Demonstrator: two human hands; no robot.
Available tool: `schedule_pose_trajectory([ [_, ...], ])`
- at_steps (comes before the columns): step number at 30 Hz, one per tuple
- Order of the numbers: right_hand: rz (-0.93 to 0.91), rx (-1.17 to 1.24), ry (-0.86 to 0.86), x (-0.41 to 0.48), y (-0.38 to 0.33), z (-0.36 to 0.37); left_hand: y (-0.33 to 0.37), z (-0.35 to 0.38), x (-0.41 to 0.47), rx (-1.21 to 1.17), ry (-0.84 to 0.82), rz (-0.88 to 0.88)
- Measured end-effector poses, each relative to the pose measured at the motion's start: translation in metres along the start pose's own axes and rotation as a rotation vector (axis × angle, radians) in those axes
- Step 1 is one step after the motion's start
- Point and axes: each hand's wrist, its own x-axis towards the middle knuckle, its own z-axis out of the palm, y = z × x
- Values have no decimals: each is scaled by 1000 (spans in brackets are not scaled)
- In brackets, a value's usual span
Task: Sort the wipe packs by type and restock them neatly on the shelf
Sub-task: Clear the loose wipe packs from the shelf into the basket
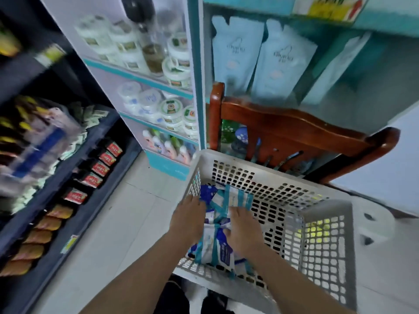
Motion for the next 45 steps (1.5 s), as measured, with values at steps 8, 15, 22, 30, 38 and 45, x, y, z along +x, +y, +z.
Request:
schedule_pose_trajectory([
  [8,-317,-158,170,-7,-96,-105,-73,-96,-74,-58,162,-312],
  [15,-593,-224,313,-21,-225,-157,-180,-141,-163,-96,310,-548],
  [22,-843,-237,431,-34,-368,-185,-293,-170,-253,-14,486,-695],
  [30,-983,-203,527,-39,-528,-202,-420,-198,-341,68,600,-851],
  [38,-1044,-196,553,-38,-635,-202,-511,-206,-386,55,588,-937],
  [45,-1058,-220,513,-9,-707,-208,-580,-200,-386,-21,569,-1017],
])
